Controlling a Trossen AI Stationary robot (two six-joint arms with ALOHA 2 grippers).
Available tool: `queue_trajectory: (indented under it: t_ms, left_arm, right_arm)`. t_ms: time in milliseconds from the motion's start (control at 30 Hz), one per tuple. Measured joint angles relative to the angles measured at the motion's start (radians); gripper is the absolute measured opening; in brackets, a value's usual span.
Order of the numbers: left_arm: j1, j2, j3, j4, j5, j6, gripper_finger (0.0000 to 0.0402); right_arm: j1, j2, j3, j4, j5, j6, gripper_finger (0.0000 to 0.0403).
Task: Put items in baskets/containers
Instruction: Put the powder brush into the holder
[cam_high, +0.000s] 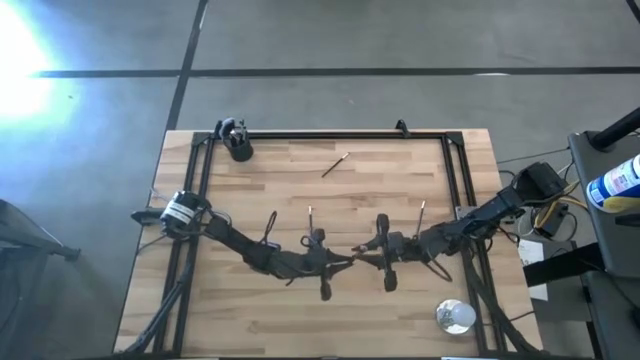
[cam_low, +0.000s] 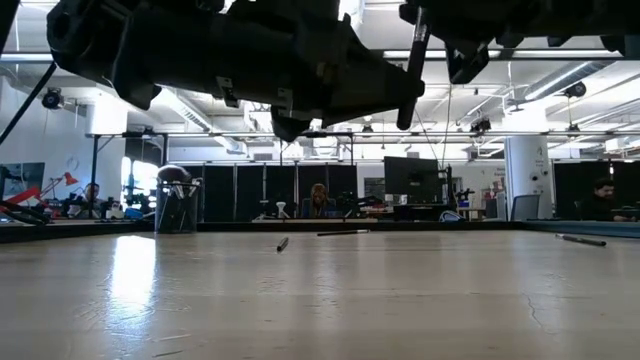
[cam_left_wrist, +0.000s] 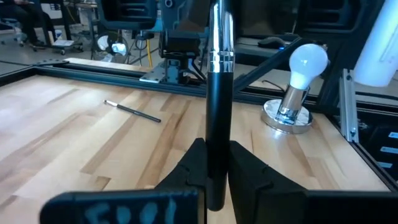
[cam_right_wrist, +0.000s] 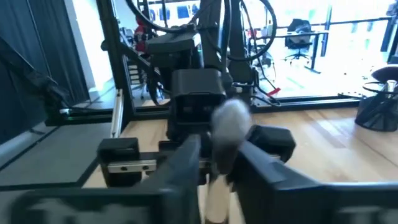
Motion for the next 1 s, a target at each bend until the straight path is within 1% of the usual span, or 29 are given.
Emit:
queue_trajectory:
  t_ms: [33, 67, 133, 167, 333, 400, 467, 533, 733, 833, 1000]
  left_arm:
    - [0.0, 0.0, 0.0, 0.0, 0.006, 0.001, 0.003]
    - [0.0, 0.0, 0.0, -0.001, 0.011, 0.006, 0.003]
    - [0.001, 0.0, 0.003, 0.0, 0.033, 0.014, 0.0031]
    - [0.001, 0.0, 0.008, -0.001, 0.033, 0.015, 0.0039]
    - [0.004, -0.001, 0.042, 0.009, 0.036, 0.018, 0.0115]
    - [0.007, -0.001, 0.049, 0.008, 0.036, 0.034, 0.0136]
    - [0.009, -0.001, 0.055, 0.002, 0.036, 0.046, 0.015]
    - [0.013, -0.001, 0.062, 0.005, 0.043, 0.049, 0.0156]
    - [0.031, -0.001, 0.077, 0.006, 0.122, 0.051, 0.0159]
    - [0.037, -0.001, 0.083, 0.007, 0.139, 0.052, 0.0159]
    - [0.038, -0.02, 0.085, 0.003, 0.14, 0.072, 0.016]
  right_arm:
    - [0.0, 0.0, 0.0, 0.0, 0.001, -0.005, 0.0041]
    - [0.0, -0.001, 0.0, 0.002, 0.002, -0.01, 0.0029]
    - [0.0, -0.003, -0.001, -0.001, -0.001, -0.012, 0.0026]
    - [0.0, -0.004, -0.001, -0.001, -0.006, -0.012, 0.0026]
    - [-0.002, -0.001, 0.002, -0.011, -0.067, -0.028, 0.0022]
    - [-0.002, -0.003, 0.003, -0.01, -0.069, -0.029, 0.0021]
    - [-0.002, -0.004, 0.003, -0.017, -0.068, -0.029, 0.0021]
    - [-0.002, -0.001, 0.003, -0.024, -0.068, -0.029, 0.002]
    - [-0.002, -0.002, 0.003, -0.023, -0.069, -0.035, 0.002]
    - [-0.003, -0.003, 0.003, -0.023, -0.069, -0.037, 0.002]
    - [-0.002, -0.003, 0.003, -0.023, -0.069, -0.04, 0.002]
